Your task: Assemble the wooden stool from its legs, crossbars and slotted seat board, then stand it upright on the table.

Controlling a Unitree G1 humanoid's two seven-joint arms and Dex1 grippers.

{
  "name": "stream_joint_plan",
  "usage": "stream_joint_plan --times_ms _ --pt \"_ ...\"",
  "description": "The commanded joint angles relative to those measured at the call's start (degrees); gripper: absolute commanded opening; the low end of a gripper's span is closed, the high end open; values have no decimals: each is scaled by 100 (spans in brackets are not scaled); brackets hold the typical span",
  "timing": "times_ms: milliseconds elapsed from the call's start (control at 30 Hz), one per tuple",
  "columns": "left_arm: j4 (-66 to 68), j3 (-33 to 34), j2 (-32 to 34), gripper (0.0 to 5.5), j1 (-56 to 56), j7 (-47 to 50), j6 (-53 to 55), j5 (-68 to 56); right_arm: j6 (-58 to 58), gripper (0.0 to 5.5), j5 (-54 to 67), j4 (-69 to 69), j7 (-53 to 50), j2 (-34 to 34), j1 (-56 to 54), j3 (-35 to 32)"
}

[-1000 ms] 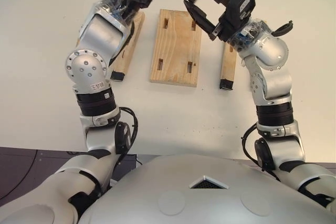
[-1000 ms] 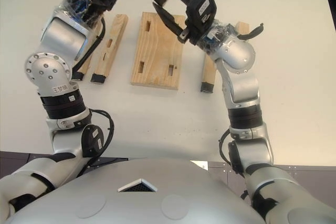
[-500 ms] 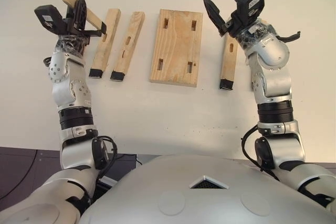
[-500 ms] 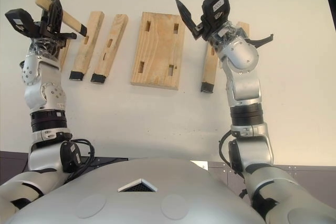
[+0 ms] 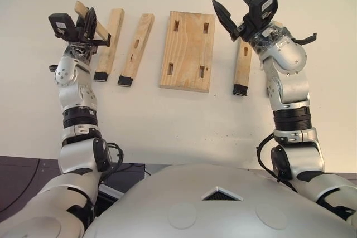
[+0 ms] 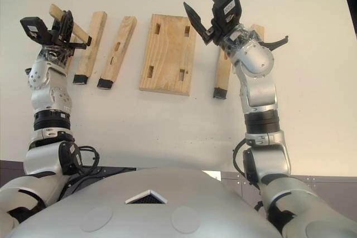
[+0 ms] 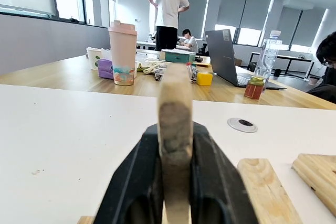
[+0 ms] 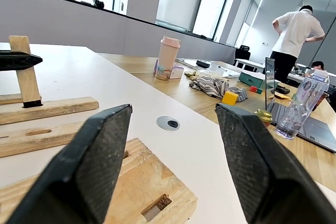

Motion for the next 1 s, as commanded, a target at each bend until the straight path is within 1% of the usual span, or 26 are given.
stream_joint_plan --times_ms 33,167,300,467,500,533,567,633,700,833,933,1000 --pt "558 -291 -114 38 215 132 672 361 113 293 -68 44 0 -6 -71 52" --pt "1004 -475 -187 38 259 45 935 489 160 293 -92 23 -32 14 -24 100" --pt "1286 -498 -273 38 265 31 639 510 195 293 -109 21 -67 27 -29 113" --pt "814 -272 -315 38 344 62 337 238 199 293 -114 -10 -141 40 7 111" --pt "606 -219 -304 74 376 116 344 189 192 293 -117 -12 -158 39 20 107" --pt "375 -177 -279 95 433 183 386 158 157 293 -132 -13 -190 39 30 94" --pt "86 -147 -224 104 520 226 487 142 146 293 -119 -18 -243 51 35 50" --pt "-700 -137 -53 140 807 212 850 122 133 293 -90 0 -346 62 27 -45" --pt "-1514 -138 119 176 1090 208 1416 82 132 293 -80 14 -410 62 40 -102" --pt "-2899 -212 495 242 1725 209 2997 -17 140 293 -89 -28 -479 45 105 -127" --pt "-3347 -275 673 285 1857 225 3764 11 144 293 -105 -29 -495 18 147 -120" --pt "-3379 -343 737 320 1855 260 4041 113 147 293 -116 -22 -496 21 145 -105"
